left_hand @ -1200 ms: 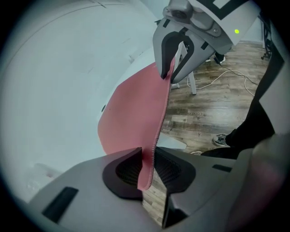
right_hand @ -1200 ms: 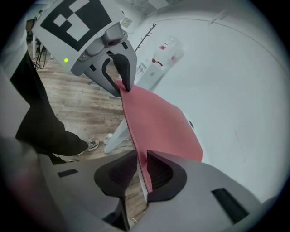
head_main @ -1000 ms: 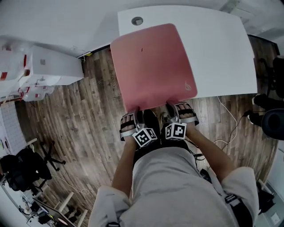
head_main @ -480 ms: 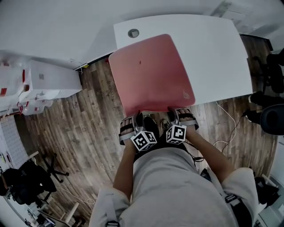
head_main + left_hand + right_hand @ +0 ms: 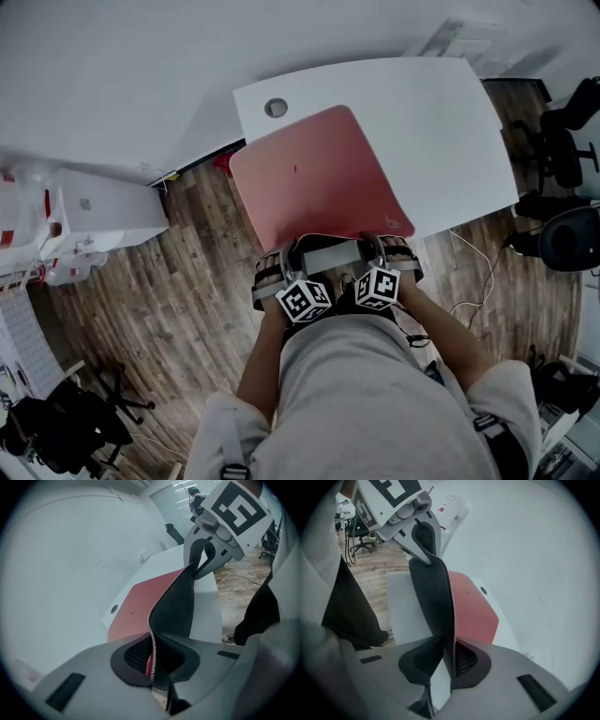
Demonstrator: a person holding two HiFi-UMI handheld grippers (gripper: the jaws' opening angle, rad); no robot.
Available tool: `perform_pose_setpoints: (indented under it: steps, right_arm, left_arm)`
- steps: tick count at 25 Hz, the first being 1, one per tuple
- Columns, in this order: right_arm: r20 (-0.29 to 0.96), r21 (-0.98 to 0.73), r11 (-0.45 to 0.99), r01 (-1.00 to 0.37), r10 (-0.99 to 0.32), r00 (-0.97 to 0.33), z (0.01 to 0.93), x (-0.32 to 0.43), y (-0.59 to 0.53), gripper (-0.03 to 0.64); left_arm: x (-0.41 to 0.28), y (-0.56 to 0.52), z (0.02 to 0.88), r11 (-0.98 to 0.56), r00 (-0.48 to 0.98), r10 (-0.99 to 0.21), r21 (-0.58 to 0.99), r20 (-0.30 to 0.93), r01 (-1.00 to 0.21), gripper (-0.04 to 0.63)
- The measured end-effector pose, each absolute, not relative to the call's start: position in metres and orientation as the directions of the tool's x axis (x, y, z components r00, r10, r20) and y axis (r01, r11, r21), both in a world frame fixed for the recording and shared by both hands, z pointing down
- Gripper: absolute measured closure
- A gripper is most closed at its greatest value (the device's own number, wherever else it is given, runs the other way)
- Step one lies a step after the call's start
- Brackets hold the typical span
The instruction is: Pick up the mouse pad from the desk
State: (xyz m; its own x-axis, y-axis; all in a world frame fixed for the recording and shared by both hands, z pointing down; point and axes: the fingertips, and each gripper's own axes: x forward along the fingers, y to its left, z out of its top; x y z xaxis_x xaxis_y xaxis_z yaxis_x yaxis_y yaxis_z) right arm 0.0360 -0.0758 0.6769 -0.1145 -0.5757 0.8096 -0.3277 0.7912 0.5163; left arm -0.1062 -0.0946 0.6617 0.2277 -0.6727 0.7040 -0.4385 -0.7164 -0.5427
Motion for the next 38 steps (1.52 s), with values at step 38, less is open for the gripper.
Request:
perform_pose_setpoints:
  steps: [38]
  right_arm:
    - [0.737, 0.592, 0.745, -0.308, -0.655, -0.166, 0.65, 0.01, -0.224, 0.548]
  left_arm:
    - [-0.133, -0.219, 0.65, -0.627, 0.166, -0.718, -0.524, 0.676, -0.577, 0.563]
